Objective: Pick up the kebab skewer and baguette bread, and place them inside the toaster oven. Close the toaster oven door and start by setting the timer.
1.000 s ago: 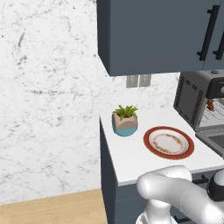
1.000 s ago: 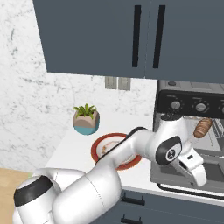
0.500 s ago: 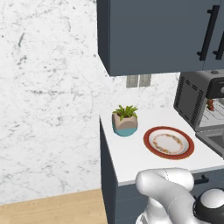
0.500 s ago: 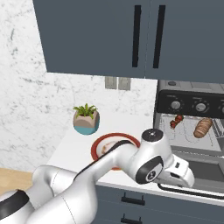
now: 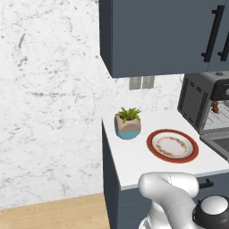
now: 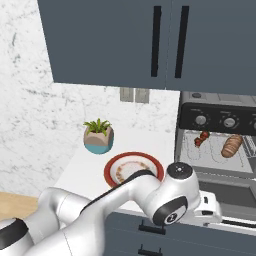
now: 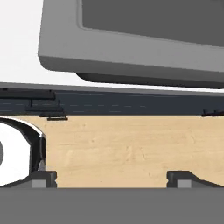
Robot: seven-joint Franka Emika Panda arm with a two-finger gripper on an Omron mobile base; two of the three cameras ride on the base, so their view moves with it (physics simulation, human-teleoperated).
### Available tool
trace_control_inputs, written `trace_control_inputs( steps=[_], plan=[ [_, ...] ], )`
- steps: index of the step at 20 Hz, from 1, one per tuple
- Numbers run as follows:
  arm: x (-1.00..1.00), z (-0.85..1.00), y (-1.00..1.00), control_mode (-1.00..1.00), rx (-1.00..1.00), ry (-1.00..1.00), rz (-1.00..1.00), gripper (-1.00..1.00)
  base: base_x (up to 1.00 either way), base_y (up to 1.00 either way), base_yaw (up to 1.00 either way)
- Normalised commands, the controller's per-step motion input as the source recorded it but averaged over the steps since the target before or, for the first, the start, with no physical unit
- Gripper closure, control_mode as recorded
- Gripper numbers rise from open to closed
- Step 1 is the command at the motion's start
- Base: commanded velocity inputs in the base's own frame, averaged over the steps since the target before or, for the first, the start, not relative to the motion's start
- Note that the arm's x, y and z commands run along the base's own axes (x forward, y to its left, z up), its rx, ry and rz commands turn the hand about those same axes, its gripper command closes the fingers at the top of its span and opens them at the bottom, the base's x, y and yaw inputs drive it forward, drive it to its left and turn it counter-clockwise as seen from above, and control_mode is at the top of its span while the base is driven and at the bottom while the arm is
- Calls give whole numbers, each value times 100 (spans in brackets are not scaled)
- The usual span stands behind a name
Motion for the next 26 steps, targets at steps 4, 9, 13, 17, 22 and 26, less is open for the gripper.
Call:
trace_control_inputs(
  steps=[4, 9, 13, 17, 22, 26],
  plan=[
    [1, -27, 14, -100, 1, 6, 15, -100, 0, 0, 0],
    [0, -7, 0, -100, 1, 6, 1, -100, 0, 0, 0],
    [0, -16, -1, -100, 0, 0, -15, -100, 0, 0, 0],
    [18, -18, 0, -100, 2, 0, -27, -100, 0, 0, 0],
    [13, -25, 0, -100, 5, -5, -17, -100, 0, 0, 0],
    [23, -24, 0, -100, 0, -6, -3, -100, 0, 0, 0]
  ],
)
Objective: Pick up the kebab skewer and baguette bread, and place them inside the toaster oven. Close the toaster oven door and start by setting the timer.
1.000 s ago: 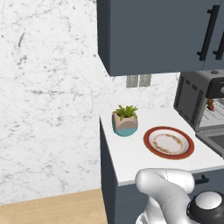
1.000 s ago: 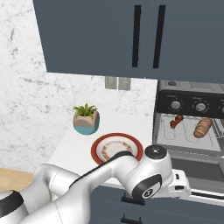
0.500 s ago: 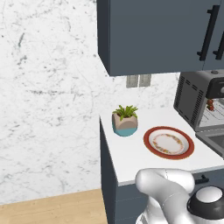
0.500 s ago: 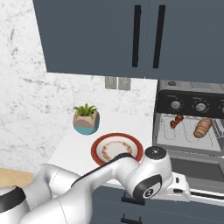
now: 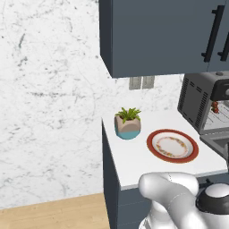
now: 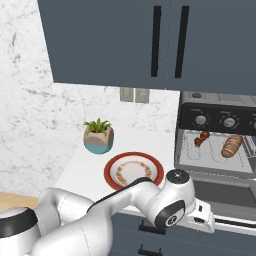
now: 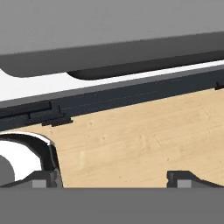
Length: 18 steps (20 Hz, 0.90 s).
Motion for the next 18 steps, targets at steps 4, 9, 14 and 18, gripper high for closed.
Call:
trace_control_inputs(
  steps=[4, 9, 14, 18],
  plan=[
    [35, -19, 0, -100, 0, -6, 0, -100, 0, 0, 0],
    [24, -23, 0, -100, 0, -7, 0, -100, 0, 0, 0],
    [22, -18, 0, -100, 0, -6, 0, -100, 0, 0, 0],
    [7, -25, 0, -100, 0, -4, 0, -100, 0, 0, 0]
  ],
)
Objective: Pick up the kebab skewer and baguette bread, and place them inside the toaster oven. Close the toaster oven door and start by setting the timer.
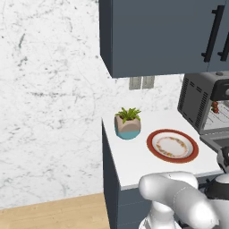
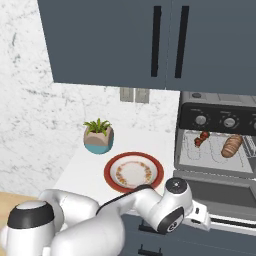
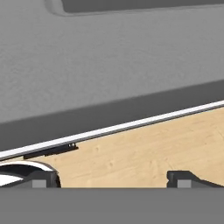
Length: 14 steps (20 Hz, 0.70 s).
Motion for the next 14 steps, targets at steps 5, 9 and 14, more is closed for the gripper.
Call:
trace_control_inputs(
  steps=[5, 9, 14],
  plan=[
    [13, -24, 0, -100, 0, -2, -1, -100, 0, 0, 0],
    [39, -3, -12, -100, 0, 0, -1, -100, 0, 0, 0],
    [59, 0, -20, -100, 0, 0, -1, -100, 0, 0, 0]
  ],
)
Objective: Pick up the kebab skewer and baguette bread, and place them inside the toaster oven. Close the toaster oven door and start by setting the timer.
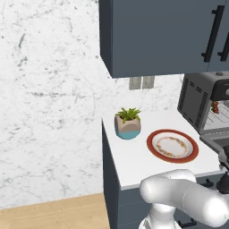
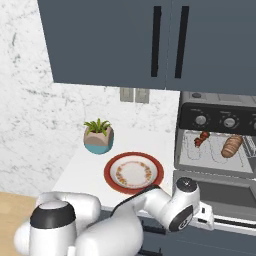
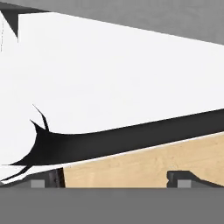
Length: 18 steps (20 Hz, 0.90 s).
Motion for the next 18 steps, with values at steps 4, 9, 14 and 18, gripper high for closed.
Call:
trace_control_inputs(
  steps=[4, 9, 14, 18],
  plan=[
    [39, 0, -15, -100, 0, 0, 0, -100, 0, 0, 0],
    [41, 0, 0, -100, 0, -2, 0, -100, 0, 0, 0],
    [35, 0, 2, -100, 0, -15, 0, -100, 0, 0, 0],
    [14, 0, 0, -100, -4, -32, 0, -100, 0, 0, 0]
  ],
)
